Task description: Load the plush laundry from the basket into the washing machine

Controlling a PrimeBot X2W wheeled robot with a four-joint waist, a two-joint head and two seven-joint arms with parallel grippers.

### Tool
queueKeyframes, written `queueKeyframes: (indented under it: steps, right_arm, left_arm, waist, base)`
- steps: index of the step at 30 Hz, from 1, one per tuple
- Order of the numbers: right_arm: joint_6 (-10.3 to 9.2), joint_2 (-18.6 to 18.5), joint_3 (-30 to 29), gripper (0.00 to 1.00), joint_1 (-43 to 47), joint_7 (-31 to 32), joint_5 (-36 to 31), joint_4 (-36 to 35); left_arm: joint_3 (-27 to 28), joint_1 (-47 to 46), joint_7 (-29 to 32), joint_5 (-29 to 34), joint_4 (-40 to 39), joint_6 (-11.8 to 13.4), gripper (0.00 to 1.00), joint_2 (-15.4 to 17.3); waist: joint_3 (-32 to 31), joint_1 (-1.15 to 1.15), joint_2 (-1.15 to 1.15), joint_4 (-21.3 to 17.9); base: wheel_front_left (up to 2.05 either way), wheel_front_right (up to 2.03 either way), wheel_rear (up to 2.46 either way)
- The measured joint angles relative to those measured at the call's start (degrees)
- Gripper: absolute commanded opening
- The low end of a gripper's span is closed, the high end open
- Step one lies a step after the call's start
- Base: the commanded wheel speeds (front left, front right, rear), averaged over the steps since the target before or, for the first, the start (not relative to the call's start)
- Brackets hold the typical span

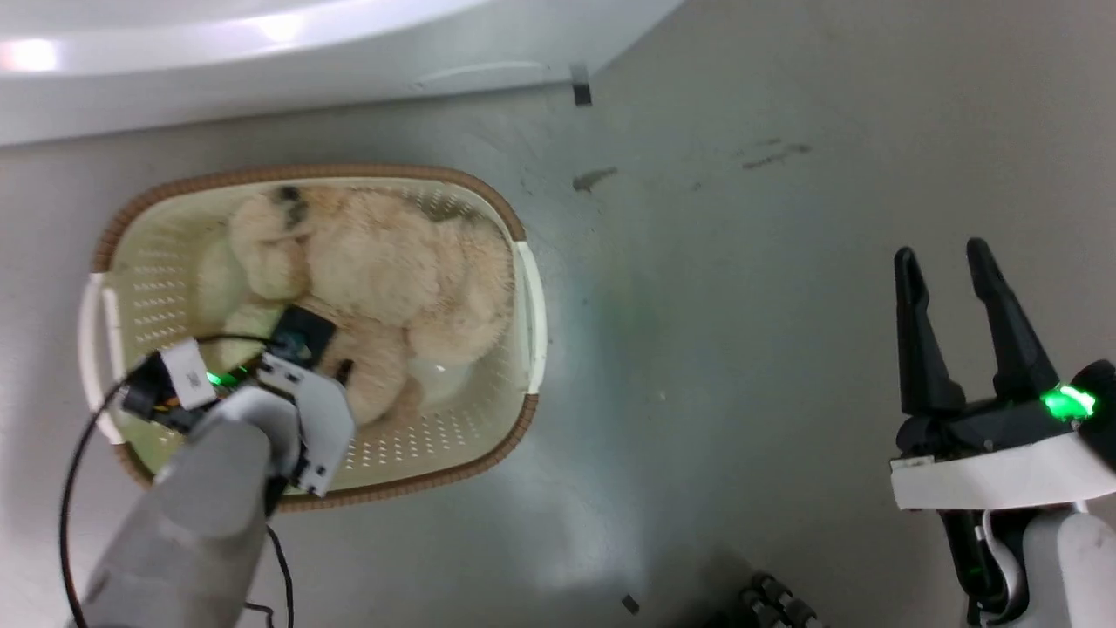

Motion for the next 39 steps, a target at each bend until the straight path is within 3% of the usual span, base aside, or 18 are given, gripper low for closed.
queueKeyframes:
  steps: [5, 20, 21, 30, 39]
  right_arm:
    - [0.00, 0.00, -0.33, 1.00, -0.95, -0.66, 4.80, -0.25]
    - [0.00, 0.00, 0.18, 1.00, -3.36, -1.92, 7.61, -0.63]
    - [0.00, 0.00, 0.19, 1.00, -3.36, -1.92, 7.61, -0.58]
    - [0.00, 0.00, 0.34, 1.00, -3.44, -1.92, 7.49, 0.16]
    - [0.00, 0.00, -1.49, 1.00, -3.52, -1.93, 5.12, 1.34]
  left_arm:
    - [-2.04, -3.13, 2.45, -0.42, 3.23, -0.09, 1.00, 0.56]
    - [-6.59, -10.49, 3.35, -3.13, 9.79, -1.00, 0.99, 1.90]
    - [-6.95, -10.49, 3.20, -3.60, 9.79, -1.00, 0.00, 1.83]
    - [-11.45, -8.12, 1.05, -9.25, 8.86, -1.01, 0.00, 2.29]
    - [-11.25, -3.86, -6.78, -13.11, 9.07, -1.02, 0.00, 1.16]
  waist:
    - [2.68, 0.00, 0.00, -1.21]
    - [10.18, -0.01, 0.00, -3.82]
    - [10.12, -0.01, 0.00, -3.81]
    - [7.21, -0.01, 0.00, -3.29]
    - [0.39, -0.01, 0.00, -1.51]
  base:
    - [0.00, 0.00, 0.00]
    - [0.00, 0.00, 0.00]
    - [0.00, 0.00, 0.00]
    - [0.00, 0.00, 0.00]
    - [0.00, 0.00, 0.00]
